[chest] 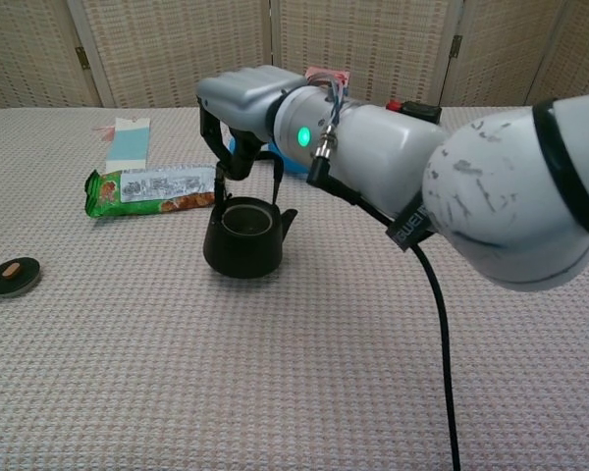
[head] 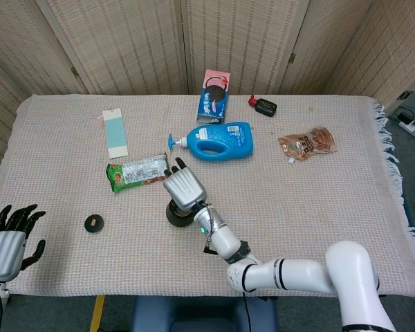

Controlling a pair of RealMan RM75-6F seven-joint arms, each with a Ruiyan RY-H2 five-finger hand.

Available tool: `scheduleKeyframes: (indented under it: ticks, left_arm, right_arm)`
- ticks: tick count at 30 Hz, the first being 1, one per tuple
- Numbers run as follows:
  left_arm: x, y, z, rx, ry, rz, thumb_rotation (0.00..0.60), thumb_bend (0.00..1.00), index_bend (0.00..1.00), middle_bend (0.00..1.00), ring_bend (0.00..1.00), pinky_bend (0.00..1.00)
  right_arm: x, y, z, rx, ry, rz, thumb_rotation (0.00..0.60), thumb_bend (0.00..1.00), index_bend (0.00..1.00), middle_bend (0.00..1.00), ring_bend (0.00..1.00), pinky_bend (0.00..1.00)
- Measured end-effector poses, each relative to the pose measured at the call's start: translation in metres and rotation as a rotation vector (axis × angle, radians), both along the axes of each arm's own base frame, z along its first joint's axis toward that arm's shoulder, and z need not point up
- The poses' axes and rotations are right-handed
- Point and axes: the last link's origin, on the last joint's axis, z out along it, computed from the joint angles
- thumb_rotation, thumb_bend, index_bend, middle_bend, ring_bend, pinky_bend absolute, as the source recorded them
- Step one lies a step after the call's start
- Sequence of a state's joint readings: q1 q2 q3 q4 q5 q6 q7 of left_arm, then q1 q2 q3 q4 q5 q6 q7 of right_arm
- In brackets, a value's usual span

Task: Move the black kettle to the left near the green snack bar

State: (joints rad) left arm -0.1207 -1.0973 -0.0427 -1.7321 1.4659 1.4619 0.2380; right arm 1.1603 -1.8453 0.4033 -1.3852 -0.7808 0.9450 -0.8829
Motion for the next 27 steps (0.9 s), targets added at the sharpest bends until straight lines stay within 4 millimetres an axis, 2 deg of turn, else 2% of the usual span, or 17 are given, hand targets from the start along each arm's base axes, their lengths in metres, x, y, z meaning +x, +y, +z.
scheduleKeyframes:
  ticks: [10,13,16,18,23,27]
  left_arm:
    - [-0.006,0.001,-0.002,-0.007,0.0,0.014,0.6,0.39,0.19,0.08,0.12,0.0]
    - [-0.008,0.002,-0.002,-0.006,-0.003,0.02,0.6,0.39,0.19,0.08,0.12,0.0]
    - [-0.009,0.002,-0.002,-0.003,-0.005,0.023,0.6,0.39,0.18,0.08,0.12,0.0]
    - [-0.01,0.002,-0.003,-0.005,-0.005,0.024,0.6,0.39,0.18,0.08,0.12,0.0]
    - [-0.011,0.002,-0.002,-0.002,-0.007,0.027,0.6,0.39,0.18,0.08,0.12,0.0]
    - [-0.012,0.002,-0.001,0.002,-0.005,0.03,0.6,0.39,0.18,0.08,0.12,0.0]
  right_arm:
    - [0.01,-0.007,-0.013,0.002,0.038,-0.026,0.6,0.51,0.54,0.32,0.3,0.12]
    - [0.011,-0.009,-0.017,0.003,0.058,-0.029,0.6,0.51,0.47,0.29,0.29,0.12]
    - [0.011,-0.009,-0.02,0.008,0.072,-0.035,0.6,0.51,0.36,0.25,0.24,0.12]
    - [0.013,-0.01,-0.022,0.009,0.075,-0.04,0.6,0.45,0.25,0.2,0.21,0.12]
    - [0.017,-0.011,-0.022,0.008,0.055,-0.04,0.6,0.26,0.05,0.1,0.16,0.12]
    - [0.02,-0.013,-0.02,0.012,0.031,-0.036,0.6,0.14,0.0,0.07,0.12,0.12]
